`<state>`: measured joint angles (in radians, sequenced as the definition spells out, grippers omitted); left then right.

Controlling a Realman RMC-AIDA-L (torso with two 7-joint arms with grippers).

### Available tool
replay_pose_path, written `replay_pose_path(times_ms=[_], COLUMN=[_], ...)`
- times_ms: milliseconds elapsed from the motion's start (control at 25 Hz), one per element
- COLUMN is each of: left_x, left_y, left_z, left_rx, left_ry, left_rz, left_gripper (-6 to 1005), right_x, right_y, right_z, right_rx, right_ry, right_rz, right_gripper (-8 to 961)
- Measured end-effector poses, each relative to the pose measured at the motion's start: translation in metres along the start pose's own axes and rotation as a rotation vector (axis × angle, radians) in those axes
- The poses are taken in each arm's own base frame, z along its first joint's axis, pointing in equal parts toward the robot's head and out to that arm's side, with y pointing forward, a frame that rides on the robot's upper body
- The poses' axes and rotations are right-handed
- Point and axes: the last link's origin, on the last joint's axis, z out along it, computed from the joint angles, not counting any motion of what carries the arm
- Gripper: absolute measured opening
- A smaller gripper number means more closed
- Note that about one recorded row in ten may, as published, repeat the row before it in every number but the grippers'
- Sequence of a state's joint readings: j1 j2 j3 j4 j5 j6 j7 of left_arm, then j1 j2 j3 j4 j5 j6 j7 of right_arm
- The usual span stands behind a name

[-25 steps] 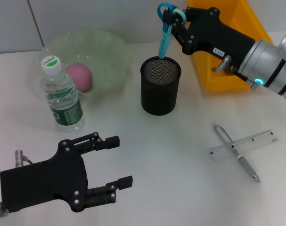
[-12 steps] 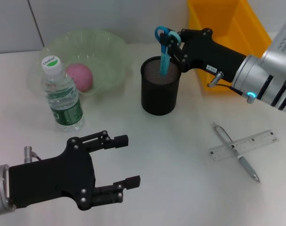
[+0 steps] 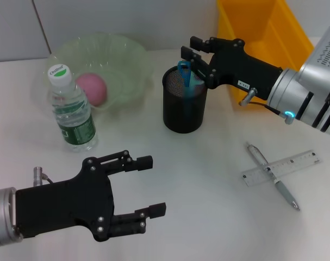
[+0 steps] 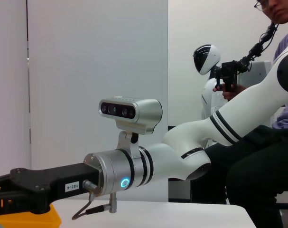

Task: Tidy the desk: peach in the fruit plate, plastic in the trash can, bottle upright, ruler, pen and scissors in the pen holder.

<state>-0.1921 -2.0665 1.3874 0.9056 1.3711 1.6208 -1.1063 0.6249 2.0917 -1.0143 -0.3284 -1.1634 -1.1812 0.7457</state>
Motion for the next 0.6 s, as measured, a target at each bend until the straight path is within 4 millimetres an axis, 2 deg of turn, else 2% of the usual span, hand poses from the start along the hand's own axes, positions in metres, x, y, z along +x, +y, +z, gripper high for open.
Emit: replay_pose_path(times_ms=[160,360,600], left_x=[0.000,0.000,-0.002], left_y=[0.000,-0.001,-0.001], left_z=[0.000,0.000,-0.005], left_rx=[-0.001,0.000,0.018], left_ry=[0.001,0.001,-0.003], left_rz=[0.000,0.000,-0.004], left_gripper=[740,740,740], right_x=[0.000,-0.010,-0.043], right_y=[0.000,-0.002,-0.013], right_z=[-0.001,-0.007,-0.024], right_rx=[-0.003,-0.024,-0.106], right_ry=[-0.002,-0.045,-0.052], right_rz=[0.002,0.036,0.118], right_gripper=[207,398,659])
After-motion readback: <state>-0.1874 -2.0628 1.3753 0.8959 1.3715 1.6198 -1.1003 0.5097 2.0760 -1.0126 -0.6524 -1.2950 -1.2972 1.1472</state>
